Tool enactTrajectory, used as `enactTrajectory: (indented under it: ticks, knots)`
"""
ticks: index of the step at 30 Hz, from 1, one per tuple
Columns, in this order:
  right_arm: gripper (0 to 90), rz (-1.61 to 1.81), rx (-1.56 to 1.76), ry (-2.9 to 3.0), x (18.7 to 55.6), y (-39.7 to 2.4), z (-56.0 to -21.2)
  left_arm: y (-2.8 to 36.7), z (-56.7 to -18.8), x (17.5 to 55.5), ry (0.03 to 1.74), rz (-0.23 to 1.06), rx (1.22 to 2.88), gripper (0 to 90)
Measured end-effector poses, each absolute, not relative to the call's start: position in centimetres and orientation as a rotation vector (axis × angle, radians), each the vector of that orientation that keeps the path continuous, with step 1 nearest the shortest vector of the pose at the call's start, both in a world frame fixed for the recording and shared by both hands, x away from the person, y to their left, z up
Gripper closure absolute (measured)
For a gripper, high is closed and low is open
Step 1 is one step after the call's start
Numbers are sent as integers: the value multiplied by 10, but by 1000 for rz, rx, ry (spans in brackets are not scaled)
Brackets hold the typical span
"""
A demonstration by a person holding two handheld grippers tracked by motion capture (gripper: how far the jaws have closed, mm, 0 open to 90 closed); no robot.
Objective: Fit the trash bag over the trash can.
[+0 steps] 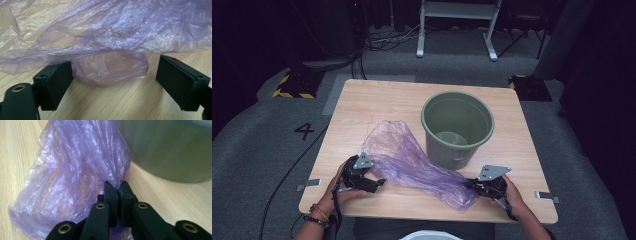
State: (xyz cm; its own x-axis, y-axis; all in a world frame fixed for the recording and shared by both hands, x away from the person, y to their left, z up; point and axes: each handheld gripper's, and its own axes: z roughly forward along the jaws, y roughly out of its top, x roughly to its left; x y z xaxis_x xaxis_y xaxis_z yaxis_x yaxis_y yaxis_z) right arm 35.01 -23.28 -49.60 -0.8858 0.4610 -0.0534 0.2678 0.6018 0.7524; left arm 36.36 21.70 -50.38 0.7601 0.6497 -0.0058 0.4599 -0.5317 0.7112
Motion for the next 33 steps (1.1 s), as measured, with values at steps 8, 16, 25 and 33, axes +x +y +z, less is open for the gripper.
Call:
enactTrajectory:
  ticks: [8, 16, 25, 33]
  knots:
    - [881, 1237, 521, 2477, 346, -225, -474, 215, -503, 361, 815, 324, 2227, 155]
    - [882, 1289, 476, 2403, 344, -222, -453, 209, -494, 353, 767, 339, 2184, 158]
    - [882, 1318, 476, 2373, 343, -222, -448, 203, -490, 350, 730, 300, 2179, 180]
    - [883, 1370, 501, 2330, 344, -225, -445, 203, -493, 347, 706, 267, 2235, 226]
